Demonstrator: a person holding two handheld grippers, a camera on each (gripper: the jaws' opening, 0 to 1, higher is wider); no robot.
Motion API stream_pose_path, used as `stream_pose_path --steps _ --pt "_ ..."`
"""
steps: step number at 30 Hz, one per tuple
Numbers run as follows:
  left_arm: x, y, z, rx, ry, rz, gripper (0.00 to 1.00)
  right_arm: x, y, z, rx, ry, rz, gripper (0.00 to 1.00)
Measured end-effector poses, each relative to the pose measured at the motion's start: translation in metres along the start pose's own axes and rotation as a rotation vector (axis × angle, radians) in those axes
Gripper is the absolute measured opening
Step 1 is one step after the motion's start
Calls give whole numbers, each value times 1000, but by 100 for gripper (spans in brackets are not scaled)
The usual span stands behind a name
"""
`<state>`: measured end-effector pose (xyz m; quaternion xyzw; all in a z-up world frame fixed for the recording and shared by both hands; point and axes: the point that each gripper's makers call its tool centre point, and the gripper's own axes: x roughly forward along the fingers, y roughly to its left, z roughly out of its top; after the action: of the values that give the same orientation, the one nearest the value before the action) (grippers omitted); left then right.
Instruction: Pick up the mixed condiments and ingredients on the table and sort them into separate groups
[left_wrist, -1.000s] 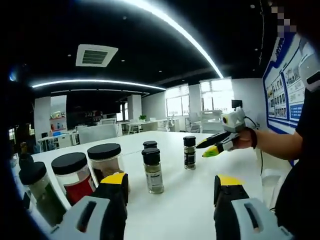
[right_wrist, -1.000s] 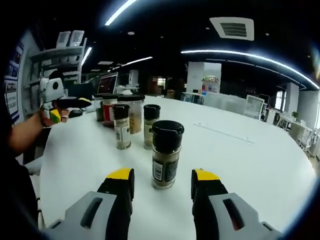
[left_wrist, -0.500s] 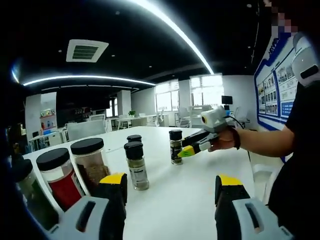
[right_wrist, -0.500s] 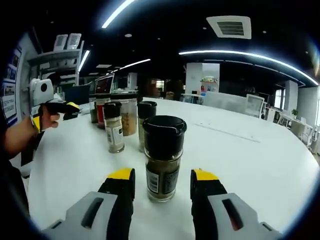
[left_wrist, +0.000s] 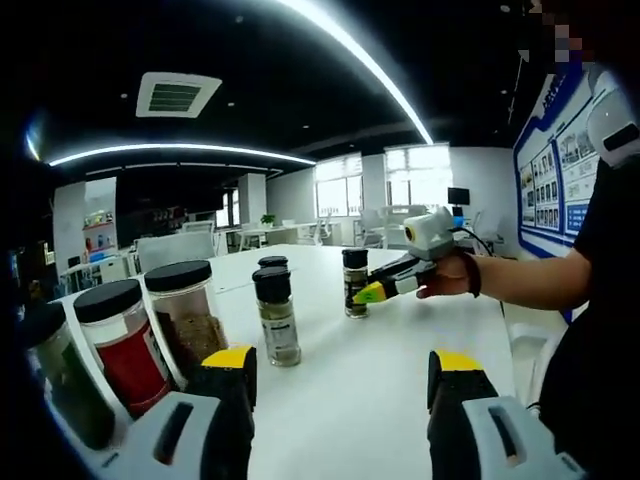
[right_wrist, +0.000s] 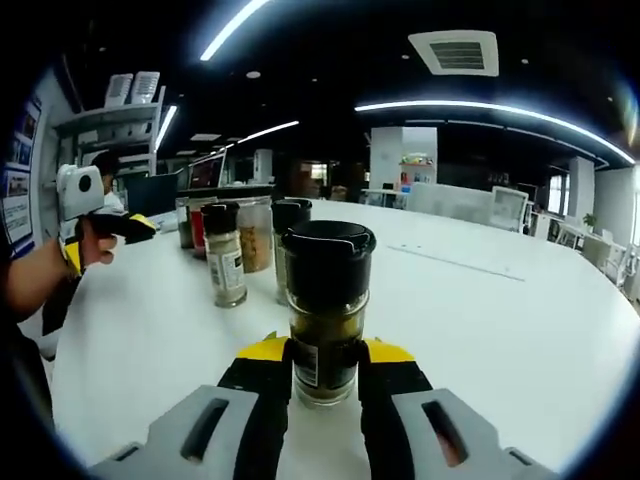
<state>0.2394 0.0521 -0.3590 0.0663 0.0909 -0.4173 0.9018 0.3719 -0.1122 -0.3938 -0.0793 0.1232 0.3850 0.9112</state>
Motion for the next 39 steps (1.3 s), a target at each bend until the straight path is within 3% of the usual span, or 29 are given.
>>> stream_pose_path --steps 10,17,20,28,32,39 --pt "-1 4 -5 -5 9 22 68 -5 -2 3 0 -17 -4 26" --pt "-5 3 -5 -19 -6 9 68 -18 -32 16 25 -59 -107 27" --pt "-5 3 -4 -29 -17 9 68 -26 -59 19 41 -74 -205 27" --pt "-6 2 -11 -29 1 10 68 -41 -122 5 130 -43 -386 27" --pt "-5 2 -13 -34 5 11 67 -49 -148 -7 129 3 -479 27" --pt "-5 3 -14 -36 6 14 67 -55 -163 -13 146 14 -534 27"
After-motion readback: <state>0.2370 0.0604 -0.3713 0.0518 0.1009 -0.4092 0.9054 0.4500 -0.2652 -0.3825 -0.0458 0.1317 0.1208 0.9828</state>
